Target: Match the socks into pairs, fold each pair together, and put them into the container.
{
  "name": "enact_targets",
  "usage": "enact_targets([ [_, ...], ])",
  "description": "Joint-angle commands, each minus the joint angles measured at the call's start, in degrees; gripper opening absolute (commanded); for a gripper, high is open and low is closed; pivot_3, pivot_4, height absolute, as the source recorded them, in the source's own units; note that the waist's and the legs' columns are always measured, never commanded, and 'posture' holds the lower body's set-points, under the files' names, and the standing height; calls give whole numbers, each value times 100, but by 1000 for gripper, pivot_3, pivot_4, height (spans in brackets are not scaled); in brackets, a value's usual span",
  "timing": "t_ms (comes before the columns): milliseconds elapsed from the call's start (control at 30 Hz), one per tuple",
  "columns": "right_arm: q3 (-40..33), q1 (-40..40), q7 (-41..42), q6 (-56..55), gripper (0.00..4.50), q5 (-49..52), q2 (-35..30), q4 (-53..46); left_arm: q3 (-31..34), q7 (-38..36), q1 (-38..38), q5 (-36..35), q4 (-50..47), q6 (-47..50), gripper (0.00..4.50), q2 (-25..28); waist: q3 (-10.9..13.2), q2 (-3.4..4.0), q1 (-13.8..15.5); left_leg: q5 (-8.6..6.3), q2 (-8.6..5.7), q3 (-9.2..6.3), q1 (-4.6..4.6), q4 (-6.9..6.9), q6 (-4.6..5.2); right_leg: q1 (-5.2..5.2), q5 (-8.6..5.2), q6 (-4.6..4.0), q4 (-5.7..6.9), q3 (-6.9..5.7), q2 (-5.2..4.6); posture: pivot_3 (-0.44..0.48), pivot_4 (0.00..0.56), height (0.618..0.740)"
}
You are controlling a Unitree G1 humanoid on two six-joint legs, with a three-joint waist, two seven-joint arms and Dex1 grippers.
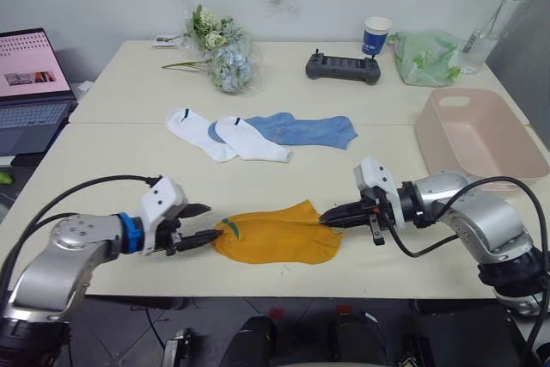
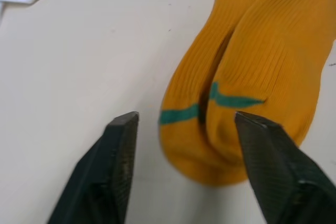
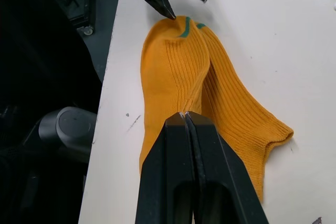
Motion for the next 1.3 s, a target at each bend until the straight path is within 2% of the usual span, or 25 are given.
enact_targets([
  [33,-221,105,131,154,0,349,-213,-492,153,-73,7,-126,-208,-196,4256,5,0,0,5,0,0,0,0,0,0,1,0,0,-1,0,-1,0,150,740],
  [67,-236,151,146,196,0,406,-277,-564,124,-43,-42,-124,-225,-213,4463,-47,0,0,8,0,-1,0,0,1,1,1,0,0,-1,0,-1,0,150,740],
  [333,-351,420,92,383,0,707,-507,-879,-473,-38,-344,-112,-605,-173,4463,-283,0,-1,5,-1,-1,3,0,2,2,5,0,0,-1,-1,-2,0,150,740],
  [467,-330,420,62,379,0,723,-519,-882,-882,-115,-329,286,-485,-416,4463,-137,0,-1,-8,-1,2,4,2,-1,1,4,0,0,1,-1,0,0,150,740],
  [567,-325,408,31,409,0,771,-497,-915,-1066,-156,-354,527,-285,-588,3861,-70,0,-1,-3,-1,1,5,1,0,2,5,0,0,1,-1,1,0,150,740],
  [933,-188,327,-79,395,0,773,-447,-890,-1009,-157,-640,365,-134,-488,216,-325,0,-1,-3,-1,1,3,1,1,2,5,0,0,0,-3,2,0,150,740],
  [967,-178,324,-86,384,0,759,-440,-875,-955,-151,-620,309,-177,-440,30,-327,0,-1,-2,-1,1,3,1,1,1,5,0,0,1,-3,2,0,150,740],
  [1167,-202,153,-81,358,0,737,-367,-681,-711,-84,-406,100,-490,-166,30,-218,0,-1,-6,-1,0,3,1,1,1,5,0,0,1,-2,2,0,150,740],
  [1300,-285,-100,-30,435,0,847,-341,-548,-257,25,-35,-200,-912,195,30,-110,0,-1,-11,-1,2,2,1,0,1,3,0,0,1,-1,1,0,150,740],
])
